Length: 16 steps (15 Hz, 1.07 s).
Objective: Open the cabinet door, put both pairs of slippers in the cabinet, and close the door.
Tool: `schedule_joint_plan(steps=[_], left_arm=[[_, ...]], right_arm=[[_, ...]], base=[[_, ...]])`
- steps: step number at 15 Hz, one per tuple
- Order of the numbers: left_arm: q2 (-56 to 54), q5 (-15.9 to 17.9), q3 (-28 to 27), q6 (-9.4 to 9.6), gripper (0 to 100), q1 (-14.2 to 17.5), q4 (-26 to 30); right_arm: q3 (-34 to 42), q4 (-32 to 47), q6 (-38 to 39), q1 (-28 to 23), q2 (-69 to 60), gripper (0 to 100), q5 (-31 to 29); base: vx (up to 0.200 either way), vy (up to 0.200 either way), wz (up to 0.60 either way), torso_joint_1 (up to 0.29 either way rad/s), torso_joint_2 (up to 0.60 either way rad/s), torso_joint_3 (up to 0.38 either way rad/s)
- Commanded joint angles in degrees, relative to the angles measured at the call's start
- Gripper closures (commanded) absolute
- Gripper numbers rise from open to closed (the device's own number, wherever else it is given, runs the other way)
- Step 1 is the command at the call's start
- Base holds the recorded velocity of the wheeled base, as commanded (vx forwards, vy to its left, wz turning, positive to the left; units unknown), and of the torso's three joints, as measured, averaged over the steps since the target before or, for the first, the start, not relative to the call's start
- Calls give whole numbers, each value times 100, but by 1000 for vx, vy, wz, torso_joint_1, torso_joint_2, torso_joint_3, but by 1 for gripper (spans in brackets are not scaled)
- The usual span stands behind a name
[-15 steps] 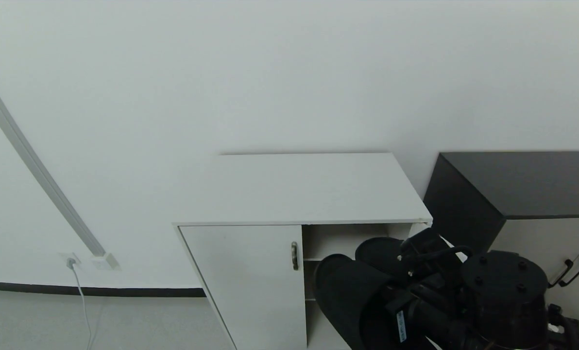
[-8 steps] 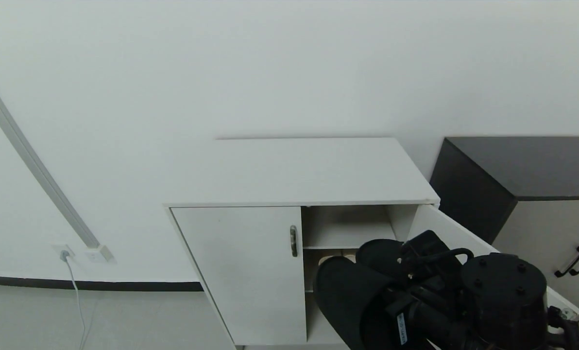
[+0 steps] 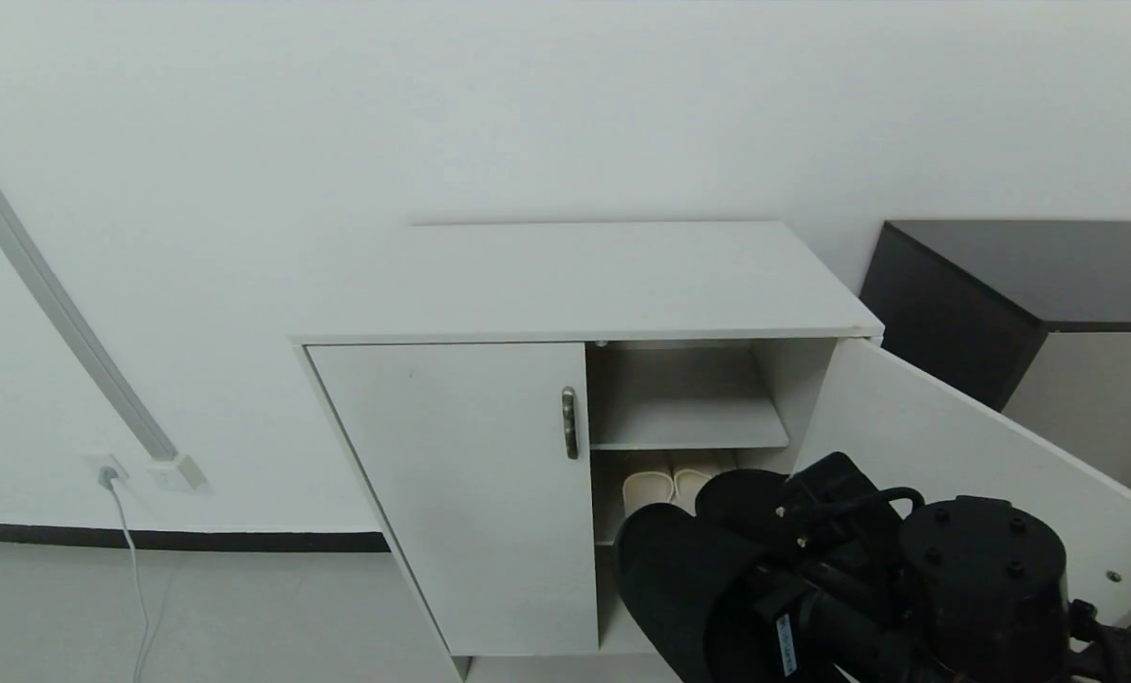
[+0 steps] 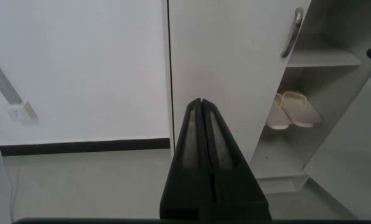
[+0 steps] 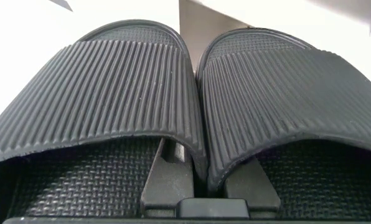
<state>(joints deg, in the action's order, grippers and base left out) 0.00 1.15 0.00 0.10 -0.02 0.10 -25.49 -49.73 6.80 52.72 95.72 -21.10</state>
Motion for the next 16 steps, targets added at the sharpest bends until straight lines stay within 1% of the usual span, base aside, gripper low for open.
schedule_joint_plan(steps=[1,9,13,16], left_arm=[[0,0,0,-1,100,2,-1],[0,0,0,-1,100,2,-1],[9,8,-9,-1,100,2,-1],[9,0,0,-1,100,2,-1]], right_arm=[[0,-2,-3,10,8,100,1],[-9,-2,-3,36,8,100,1],[27,-2,-3,54,8,100,1],[35,-2,-3,80,8,100,1]], base=[[0,0,0,-193,500,310],[0,0,0,-156,483,329],[0,0,0,-102,458,352],[0,0,0,-46,450,386]])
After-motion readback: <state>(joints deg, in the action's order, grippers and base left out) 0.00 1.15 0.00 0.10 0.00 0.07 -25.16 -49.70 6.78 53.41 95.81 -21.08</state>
